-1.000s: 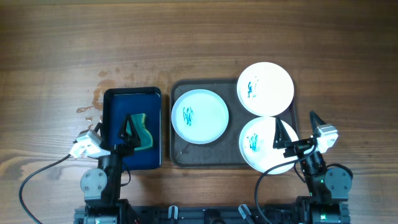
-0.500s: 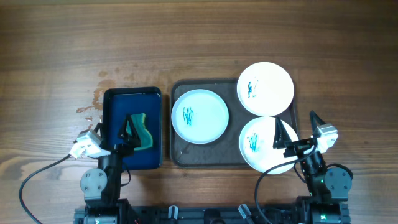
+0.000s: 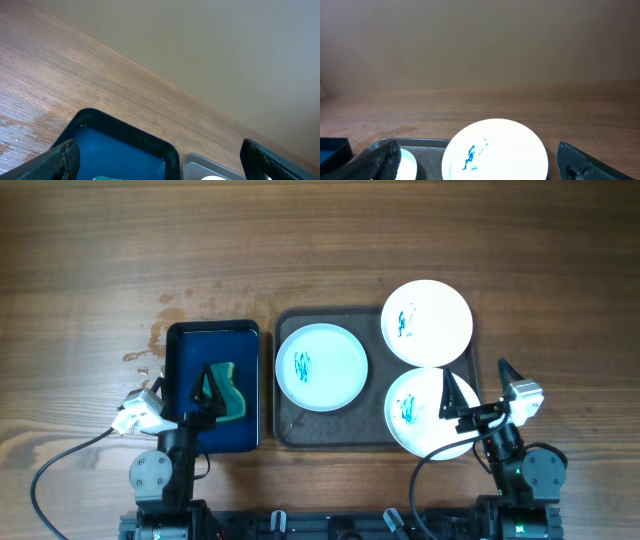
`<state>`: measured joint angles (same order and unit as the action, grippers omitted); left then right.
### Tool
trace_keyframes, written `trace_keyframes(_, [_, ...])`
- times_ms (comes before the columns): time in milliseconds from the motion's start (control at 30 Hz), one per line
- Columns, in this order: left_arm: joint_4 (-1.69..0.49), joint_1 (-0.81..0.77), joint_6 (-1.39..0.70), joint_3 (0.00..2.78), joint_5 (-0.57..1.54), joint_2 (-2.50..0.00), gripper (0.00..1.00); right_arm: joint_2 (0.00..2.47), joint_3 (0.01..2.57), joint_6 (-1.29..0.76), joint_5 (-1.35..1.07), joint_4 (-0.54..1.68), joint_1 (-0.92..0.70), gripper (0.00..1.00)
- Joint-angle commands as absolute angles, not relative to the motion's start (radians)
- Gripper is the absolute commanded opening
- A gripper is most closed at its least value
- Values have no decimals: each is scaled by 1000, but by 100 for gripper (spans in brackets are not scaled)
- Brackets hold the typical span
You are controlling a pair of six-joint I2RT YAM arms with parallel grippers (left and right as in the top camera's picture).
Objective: Clean dirty plates on tray and stack at the side
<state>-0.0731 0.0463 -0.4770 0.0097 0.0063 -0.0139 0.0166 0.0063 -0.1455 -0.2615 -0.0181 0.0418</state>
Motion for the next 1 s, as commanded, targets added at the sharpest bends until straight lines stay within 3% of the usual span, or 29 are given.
trace_keyframes(0, [-76, 52, -479, 6, 19, -5, 100, 14, 5, -160, -263, -21, 36, 100])
trace_keyframes(500, [-59, 52, -479, 6, 47, -5, 100, 14, 5, -160, -263, -21, 36, 99])
trace_keyframes(667, [88, 52, -475, 6, 268, -5, 100, 14, 5, -160, -263, -21, 36, 100])
trace_keyframes(967, [175, 52, -475, 15, 484, -7, 100, 14, 5, -160, -263, -21, 36, 100])
